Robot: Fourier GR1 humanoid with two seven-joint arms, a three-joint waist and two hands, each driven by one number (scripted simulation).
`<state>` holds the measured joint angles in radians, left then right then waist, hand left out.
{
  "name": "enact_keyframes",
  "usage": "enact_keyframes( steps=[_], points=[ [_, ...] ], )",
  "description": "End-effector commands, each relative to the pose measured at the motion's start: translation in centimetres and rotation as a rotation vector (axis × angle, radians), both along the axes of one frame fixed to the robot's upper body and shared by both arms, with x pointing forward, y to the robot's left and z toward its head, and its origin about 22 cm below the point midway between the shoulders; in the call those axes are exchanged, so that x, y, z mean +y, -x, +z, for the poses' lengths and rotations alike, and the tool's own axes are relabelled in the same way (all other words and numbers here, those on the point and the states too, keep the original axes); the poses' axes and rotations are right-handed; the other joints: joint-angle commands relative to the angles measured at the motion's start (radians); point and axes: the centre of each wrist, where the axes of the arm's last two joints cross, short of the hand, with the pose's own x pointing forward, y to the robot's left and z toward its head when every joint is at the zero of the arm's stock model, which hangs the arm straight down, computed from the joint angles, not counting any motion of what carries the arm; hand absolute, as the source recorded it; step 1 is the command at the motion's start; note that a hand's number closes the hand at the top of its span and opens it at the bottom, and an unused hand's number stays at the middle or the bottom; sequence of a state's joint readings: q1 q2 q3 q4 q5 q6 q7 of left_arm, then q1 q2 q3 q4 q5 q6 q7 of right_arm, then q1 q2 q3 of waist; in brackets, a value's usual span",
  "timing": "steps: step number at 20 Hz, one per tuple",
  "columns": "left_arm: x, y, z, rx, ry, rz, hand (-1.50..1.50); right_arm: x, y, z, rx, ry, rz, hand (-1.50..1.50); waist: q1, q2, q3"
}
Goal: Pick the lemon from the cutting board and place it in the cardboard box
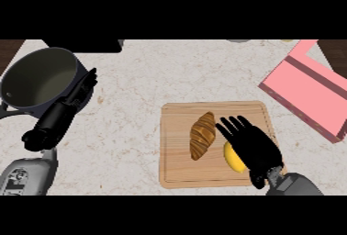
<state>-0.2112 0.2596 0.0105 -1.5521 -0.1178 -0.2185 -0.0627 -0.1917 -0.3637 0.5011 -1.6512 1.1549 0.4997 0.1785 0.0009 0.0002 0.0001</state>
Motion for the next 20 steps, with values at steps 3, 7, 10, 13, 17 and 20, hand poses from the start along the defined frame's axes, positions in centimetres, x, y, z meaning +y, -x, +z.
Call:
enact_keyframes(
  steps=[3,7,10,13,17,20],
  points=[
    [-0.5,-2.2,0.3,0.004,-0.005,0.008,0.00,0.3,-0.7,-2.3,-0.018,-0.035,0.134,1.50,-0.002,0.002,0.000],
    [0.8,0.9,-1.5,-0.001,-0.001,0.001,0.00,1.4,0.0,-2.4,-0.128,-0.073,0.177,1.50,0.002,0.000,0.000],
    [-0.5,0.4,-0.8,0.000,0.002,-0.012,0.00,-0.5,-1.3,-1.3,-0.182,-0.058,0.209,1.50,0.001,0.000,0.000],
    [-0.8,-1.2,1.2,-0.017,-0.008,0.006,0.00,2.7,-4.0,-1.0,-0.080,-0.196,0.111,1.50,0.004,0.001,0.000],
    [-1.0,-1.2,1.0,-0.004,-0.008,-0.018,0.00,3.5,-8.9,0.8,-0.037,-0.368,-0.008,1.50,0.016,0.005,0.001],
    [-0.4,-0.3,-0.9,0.007,0.007,-0.011,0.00,6.3,-9.8,1.1,-0.122,-0.401,0.025,1.50,0.012,0.002,0.000]
  ],
)
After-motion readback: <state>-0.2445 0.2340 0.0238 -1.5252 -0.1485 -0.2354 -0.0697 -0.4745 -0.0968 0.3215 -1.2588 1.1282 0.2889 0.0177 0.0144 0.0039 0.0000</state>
